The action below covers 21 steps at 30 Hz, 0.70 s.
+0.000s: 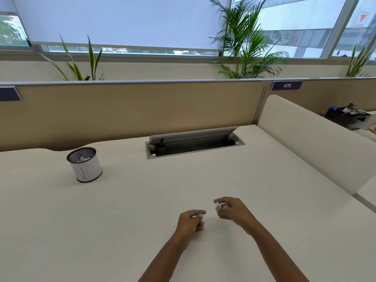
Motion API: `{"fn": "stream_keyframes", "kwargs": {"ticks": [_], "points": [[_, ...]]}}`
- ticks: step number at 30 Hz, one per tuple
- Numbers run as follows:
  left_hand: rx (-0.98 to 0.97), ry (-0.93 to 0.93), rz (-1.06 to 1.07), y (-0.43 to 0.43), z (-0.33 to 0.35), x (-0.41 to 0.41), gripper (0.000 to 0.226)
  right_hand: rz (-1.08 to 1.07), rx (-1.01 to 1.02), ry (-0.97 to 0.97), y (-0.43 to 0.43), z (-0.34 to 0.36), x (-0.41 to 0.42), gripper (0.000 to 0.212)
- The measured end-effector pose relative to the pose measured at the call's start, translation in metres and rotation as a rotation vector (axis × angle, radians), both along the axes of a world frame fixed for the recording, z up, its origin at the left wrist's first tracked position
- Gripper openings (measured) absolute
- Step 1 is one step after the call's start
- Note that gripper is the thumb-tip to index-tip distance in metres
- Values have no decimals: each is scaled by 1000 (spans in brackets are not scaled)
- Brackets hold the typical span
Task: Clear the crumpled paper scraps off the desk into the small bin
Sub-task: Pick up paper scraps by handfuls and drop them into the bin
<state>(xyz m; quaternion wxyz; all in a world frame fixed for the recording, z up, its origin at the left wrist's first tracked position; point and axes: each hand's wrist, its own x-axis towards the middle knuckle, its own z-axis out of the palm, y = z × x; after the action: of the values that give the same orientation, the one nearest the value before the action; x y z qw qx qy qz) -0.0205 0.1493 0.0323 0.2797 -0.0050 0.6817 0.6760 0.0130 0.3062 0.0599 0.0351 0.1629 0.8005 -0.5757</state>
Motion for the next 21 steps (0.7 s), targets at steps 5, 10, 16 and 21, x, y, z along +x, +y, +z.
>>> {"fn": "stream_keyframes", "kwargs": {"ticks": [5, 10, 16, 21], "points": [[474, -388, 258, -23, 13, -4, 22, 146, -70, 6, -38, 8, -16, 26], [593, -355, 375, -41, 26, 0, 22, 174, 47, 43, -86, 6, -30, 27], [-112, 229, 503, -64, 19, -11, 22, 190, -472, 15, -134, 6, -38, 24], [-694, 619, 370, -92, 18, -10, 26, 237, -740, 17, -157, 5, -40, 22]]}}
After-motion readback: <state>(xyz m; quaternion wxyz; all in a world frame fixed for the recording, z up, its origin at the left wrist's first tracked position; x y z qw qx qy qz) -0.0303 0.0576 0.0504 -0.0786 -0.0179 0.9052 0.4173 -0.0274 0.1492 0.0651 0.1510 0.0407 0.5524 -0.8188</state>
